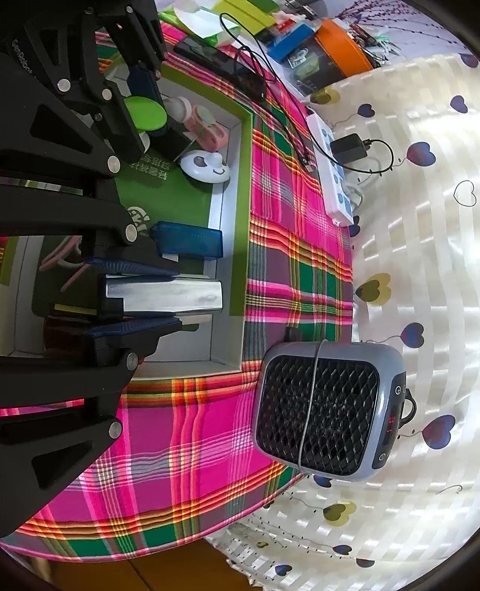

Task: Organize rigid objects
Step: 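Lower the silver bar into the box with the right tool while the left lowers the green object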

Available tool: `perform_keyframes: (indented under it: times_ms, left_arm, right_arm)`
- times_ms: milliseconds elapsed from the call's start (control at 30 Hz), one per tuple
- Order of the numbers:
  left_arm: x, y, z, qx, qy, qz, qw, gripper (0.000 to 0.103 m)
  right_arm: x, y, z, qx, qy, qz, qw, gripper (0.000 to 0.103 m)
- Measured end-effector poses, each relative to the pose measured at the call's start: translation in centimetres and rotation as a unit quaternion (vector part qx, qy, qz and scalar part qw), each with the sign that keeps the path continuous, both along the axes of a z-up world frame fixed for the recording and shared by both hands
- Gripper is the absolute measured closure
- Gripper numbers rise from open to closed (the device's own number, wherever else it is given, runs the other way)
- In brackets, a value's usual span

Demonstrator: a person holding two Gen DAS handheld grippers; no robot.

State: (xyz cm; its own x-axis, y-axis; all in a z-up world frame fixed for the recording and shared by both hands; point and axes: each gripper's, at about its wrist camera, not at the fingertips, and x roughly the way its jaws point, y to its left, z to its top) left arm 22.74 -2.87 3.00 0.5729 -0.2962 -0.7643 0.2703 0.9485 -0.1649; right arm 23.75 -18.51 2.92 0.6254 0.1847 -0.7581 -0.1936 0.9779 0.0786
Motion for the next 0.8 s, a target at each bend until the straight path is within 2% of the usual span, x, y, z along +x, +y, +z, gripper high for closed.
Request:
perform_keyframes:
  times_ms: [733,800]
  left_arm:
    - [-0.08,0.10,0.16,0.002,-0.004,0.004,1.0000,0.071]
    - [-0.23,0.24,0.32,0.000,-0.007,0.004,1.0000,0.070]
  right_arm:
    - [-0.24,0.00,-0.02,0.006,0.002,0.000,1.000,0.079]
    - [-0.26,0.00,-0.03,0.007,0.003,0.000,1.000,0.075]
